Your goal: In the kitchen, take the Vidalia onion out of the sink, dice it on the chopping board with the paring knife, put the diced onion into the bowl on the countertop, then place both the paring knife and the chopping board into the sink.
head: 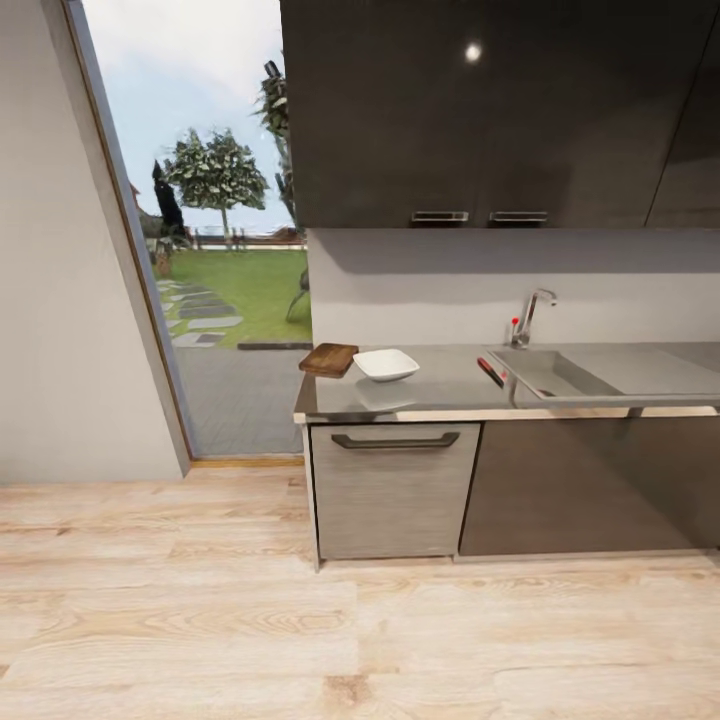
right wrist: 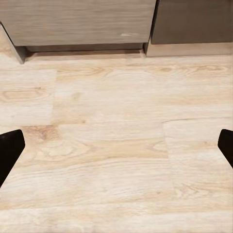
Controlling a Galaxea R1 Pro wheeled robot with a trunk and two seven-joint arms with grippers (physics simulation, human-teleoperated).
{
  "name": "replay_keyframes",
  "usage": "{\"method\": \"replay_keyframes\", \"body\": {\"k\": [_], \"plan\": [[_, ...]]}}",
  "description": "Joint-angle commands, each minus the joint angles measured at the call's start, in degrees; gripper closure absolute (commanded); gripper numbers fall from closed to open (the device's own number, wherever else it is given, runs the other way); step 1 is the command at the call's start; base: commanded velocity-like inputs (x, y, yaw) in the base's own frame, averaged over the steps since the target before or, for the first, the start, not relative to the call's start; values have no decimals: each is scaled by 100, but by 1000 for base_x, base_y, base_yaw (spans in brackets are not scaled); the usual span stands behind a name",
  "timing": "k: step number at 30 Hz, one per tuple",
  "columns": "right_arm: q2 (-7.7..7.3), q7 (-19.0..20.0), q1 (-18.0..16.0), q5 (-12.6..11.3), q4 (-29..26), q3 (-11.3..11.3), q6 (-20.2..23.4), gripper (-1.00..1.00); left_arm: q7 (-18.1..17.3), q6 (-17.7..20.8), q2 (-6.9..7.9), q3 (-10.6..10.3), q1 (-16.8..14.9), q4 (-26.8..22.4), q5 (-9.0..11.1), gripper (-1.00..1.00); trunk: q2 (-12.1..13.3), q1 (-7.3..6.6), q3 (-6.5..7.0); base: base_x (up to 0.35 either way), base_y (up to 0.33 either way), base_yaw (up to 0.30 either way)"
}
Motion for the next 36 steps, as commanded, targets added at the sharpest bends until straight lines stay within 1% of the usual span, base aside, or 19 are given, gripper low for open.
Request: {"method": "replay_keyframes", "body": {"k": [1,36], "plan": [[0,-8,-2,0,0,2,-13,-100,0,-15,0,2,-2,-1,2,-100,38,-23,13,0,0,0],[0,-11,-2,0,0,2,-13,-100,0,-15,0,-5,-2,-9,1,-100,1442,-791,641,0,0,0]]}}
